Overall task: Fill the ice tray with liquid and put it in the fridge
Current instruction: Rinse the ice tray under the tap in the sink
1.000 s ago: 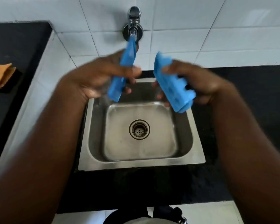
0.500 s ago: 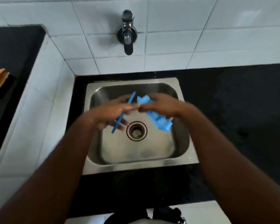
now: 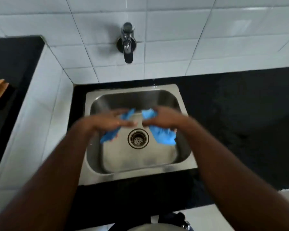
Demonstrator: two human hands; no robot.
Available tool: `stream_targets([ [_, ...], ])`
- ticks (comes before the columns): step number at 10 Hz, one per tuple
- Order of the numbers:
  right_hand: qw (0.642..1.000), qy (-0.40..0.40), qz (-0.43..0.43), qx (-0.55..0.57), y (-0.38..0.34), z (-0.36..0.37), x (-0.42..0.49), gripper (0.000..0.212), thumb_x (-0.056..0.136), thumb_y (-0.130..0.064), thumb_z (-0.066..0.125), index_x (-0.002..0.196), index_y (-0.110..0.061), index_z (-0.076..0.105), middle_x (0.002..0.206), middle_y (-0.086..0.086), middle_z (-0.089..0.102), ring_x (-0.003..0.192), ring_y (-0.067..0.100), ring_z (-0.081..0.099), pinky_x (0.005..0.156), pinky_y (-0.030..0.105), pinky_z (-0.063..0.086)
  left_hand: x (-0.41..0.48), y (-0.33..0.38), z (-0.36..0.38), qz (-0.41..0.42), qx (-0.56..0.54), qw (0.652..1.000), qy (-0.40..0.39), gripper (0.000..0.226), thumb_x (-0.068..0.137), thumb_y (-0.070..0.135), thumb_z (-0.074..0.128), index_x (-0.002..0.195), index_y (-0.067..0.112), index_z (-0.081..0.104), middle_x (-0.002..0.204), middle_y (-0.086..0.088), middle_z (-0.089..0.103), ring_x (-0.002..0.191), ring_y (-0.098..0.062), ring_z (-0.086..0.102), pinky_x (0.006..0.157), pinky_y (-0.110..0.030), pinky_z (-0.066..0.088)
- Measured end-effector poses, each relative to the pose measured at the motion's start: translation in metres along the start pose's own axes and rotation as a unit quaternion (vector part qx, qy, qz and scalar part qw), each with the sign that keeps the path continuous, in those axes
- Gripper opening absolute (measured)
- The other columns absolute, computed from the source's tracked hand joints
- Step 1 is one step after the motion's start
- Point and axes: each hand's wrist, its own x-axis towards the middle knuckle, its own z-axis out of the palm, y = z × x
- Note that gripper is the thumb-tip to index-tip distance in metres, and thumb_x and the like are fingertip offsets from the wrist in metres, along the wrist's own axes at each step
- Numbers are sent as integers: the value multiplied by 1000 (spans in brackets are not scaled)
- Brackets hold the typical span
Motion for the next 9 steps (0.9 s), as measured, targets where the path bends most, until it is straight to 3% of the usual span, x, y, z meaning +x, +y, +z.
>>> stream_targets([
  [1,911,-101,-198,348,-29,-55,-8,27,85,-42,79,104,-24,72,93,5,74,81,30,75,63,41,63,-23,38,-30,293,-284,885,-223,63,92,50,72,148,32,50,133,-17,64,96,-32,70,81,-48,58],
  [2,649,-334,-241,639,-23,-66,-11,46,105,-31,51,146,-8,49,133,28,53,109,49,62,89,53,56,-25,34,-30,375,-390,764,-353,91,97,52,62,164,16,14,135,-26,48,111,-45,51,98,-66,36],
  [3,872,-290,0,395,8,-9,14,40,94,-40,64,98,-2,75,84,7,66,75,23,71,61,13,46,-4,4,-11,109,-225,944,-214,81,81,49,82,148,15,53,117,-14,66,92,-28,70,82,-42,59],
  [4,986,-97,91,-98,37,51,18,47,83,-48,80,108,-9,71,102,10,73,90,27,70,69,29,51,18,-38,21,-60,144,988,-4,74,83,47,82,145,17,53,134,-11,65,110,-23,70,91,-33,56],
  [5,983,-34,45,173,28,32,25,54,61,-58,85,101,-25,75,90,-2,74,79,20,74,65,36,61,27,-36,14,-75,-165,983,-40,71,59,63,92,122,38,71,118,-10,70,84,-26,72,67,-38,59],
  [6,928,-128,119,330,29,21,23,35,65,-49,90,88,-25,78,88,7,71,78,33,76,63,37,58,36,-27,17,-75,-50,991,96,73,66,53,91,130,28,67,126,-13,67,89,-22,63,74,-34,51],
  [7,994,44,95,29,53,56,14,81,64,-58,90,125,-16,58,119,11,69,110,35,68,81,37,51,51,-20,38,-45,-49,961,270,88,74,54,85,148,23,49,134,-9,61,103,-26,62,83,-37,49],
  [8,992,99,71,42,70,69,-1,88,62,-66,85,130,-22,50,125,7,67,114,31,66,81,35,46,60,-26,52,-59,5,952,301,85,75,44,88,145,13,53,134,-14,62,111,-30,63,101,-45,51],
  [9,980,164,92,71,99,62,-31,84,58,-69,82,122,-26,48,119,5,67,109,33,67,80,38,49,69,-14,71,-87,69,949,296,92,77,39,88,151,8,45,149,-20,53,132,-37,55,111,-45,42],
])
